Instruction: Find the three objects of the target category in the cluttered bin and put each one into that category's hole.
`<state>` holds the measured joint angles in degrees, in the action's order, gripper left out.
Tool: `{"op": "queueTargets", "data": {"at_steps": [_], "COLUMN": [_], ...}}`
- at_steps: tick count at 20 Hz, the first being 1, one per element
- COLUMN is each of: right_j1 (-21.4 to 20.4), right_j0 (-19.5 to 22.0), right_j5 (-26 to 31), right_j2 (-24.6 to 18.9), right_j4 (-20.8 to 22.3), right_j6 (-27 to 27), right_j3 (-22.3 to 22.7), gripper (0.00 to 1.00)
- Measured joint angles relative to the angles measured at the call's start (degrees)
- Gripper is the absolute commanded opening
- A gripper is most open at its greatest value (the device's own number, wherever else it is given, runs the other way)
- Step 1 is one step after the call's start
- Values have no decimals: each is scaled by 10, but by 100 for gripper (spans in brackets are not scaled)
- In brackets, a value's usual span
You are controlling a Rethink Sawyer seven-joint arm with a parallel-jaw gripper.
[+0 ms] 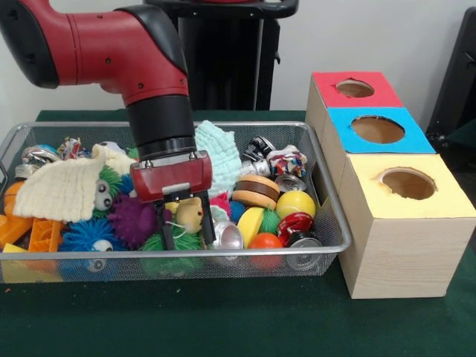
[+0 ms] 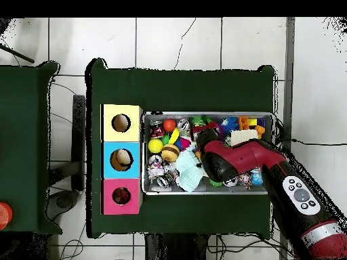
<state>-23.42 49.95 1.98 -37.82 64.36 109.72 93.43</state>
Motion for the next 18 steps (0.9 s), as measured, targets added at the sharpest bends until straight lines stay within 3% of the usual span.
{"op": "queueTargets", "data": {"at_steps": [5,18], "right_j1": [3,-32], "right_j0": [-6,-84], "right_j5": [-2,-42], "right_j2": [13,117], "right_j4": [2,6], "right_j6": [0,0], "right_j3": [-6,-9], "gripper": [100,100]}}
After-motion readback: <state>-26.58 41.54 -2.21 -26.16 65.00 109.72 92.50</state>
